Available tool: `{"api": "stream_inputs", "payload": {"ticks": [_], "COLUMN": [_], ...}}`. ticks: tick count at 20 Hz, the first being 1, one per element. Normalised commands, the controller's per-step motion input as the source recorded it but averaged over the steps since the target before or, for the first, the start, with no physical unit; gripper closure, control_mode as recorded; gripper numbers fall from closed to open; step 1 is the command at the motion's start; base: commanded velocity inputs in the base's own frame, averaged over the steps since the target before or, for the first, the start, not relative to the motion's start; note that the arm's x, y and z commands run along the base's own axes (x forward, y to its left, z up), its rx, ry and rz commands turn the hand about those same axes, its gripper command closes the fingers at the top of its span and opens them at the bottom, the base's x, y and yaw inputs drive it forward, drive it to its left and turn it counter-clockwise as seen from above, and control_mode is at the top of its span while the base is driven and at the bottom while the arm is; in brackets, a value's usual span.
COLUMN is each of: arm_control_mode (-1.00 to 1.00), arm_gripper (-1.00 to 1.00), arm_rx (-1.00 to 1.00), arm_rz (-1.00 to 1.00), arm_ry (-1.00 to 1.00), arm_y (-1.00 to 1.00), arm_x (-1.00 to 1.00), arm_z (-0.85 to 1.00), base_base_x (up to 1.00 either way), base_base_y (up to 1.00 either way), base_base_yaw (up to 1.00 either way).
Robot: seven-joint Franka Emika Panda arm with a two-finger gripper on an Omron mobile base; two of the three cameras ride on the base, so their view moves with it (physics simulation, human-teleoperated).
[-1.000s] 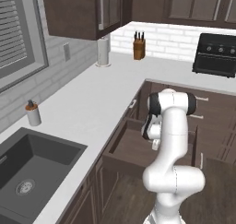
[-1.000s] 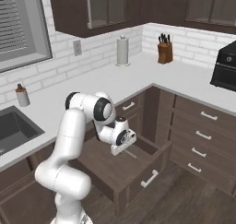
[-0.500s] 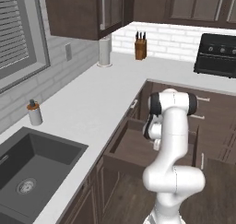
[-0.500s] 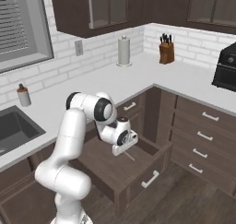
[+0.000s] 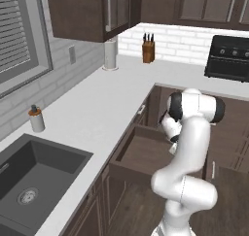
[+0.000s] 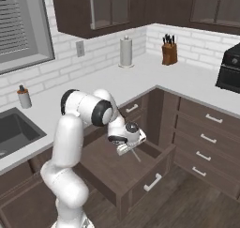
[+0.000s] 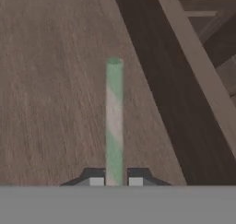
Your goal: Take a straw from the drawer in front and place it inside the glass cup on the dining counter.
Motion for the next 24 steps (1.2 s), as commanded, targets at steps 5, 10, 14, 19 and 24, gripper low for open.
{"api": "stream_inputs", "payload": {"ticks": [5,10,14,19,24], "arm_control_mode": [-1.0,-1.0,-1.0,-1.0,-1.0], "arm_gripper": [1.0,1.0,1.0,1.0,1.0], "arm_rx": [0.11,0.04,0.01,0.08,0.32], "arm_rz": [-0.01,0.02,0.03,0.0,0.0], "arm_ry": [-0.12,0.15,0.23,0.16,0.05], "arm_y": [-0.34,-0.31,-0.24,-0.4,-0.65], "arm_x": [-0.19,-0.28,0.0,0.36,0.47], "arm_z": [1.0,1.0,1.0,1.0,1.0], "base_base_x": [0.0,0.0,0.0,0.0,0.0], "base_base_y": [0.0,0.0,0.0,0.0,0.0], "base_base_yaw": [0.0,0.0,0.0,0.0,0.0]}}
